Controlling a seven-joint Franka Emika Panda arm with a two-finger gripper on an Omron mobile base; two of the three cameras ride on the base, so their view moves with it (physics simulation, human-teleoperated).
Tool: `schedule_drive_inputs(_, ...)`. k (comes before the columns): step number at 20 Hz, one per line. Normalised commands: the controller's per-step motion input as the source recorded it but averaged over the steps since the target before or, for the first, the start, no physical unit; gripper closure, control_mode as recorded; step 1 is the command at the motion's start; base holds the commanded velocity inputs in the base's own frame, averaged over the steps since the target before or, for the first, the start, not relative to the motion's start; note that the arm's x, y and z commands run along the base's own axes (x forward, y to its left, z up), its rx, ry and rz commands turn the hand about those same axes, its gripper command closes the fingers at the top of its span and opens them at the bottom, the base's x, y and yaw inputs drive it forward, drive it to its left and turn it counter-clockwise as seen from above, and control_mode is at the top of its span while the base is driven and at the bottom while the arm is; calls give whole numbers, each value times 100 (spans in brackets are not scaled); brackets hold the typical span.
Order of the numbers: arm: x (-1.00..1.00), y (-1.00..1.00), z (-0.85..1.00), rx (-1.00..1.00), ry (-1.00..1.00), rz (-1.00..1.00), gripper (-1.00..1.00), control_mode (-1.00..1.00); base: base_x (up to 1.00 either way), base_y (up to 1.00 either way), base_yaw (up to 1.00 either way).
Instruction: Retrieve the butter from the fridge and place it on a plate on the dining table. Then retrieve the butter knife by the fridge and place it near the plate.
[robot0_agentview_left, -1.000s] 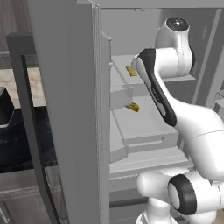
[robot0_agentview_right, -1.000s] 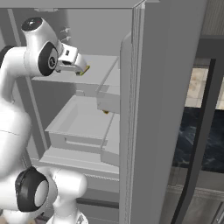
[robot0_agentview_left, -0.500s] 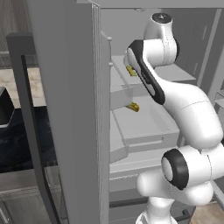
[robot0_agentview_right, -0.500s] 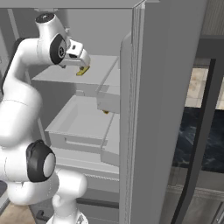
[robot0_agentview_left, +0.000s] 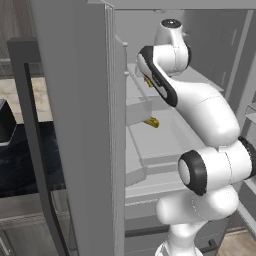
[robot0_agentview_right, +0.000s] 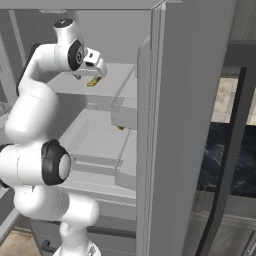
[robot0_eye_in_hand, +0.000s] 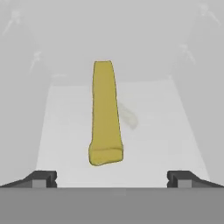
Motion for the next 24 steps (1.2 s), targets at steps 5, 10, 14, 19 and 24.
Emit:
schedule_drive_inputs(5,63,0,-17,0,12,0,-100,-100,0,0,0)
schedule_drive_inputs(10,43,0,-5,0,3,0,-100,-100,0,0,0)
schedule_drive_inputs(14,5,0,-14,0,1,0,-100,-100,0,0,0)
schedule_drive_inputs(19,0,0,-25,0,2,0,-100,-100,0,0,0)
schedule_drive_inputs(24,0,0,-55,0,7,-1,-100,-100,0,0,0)
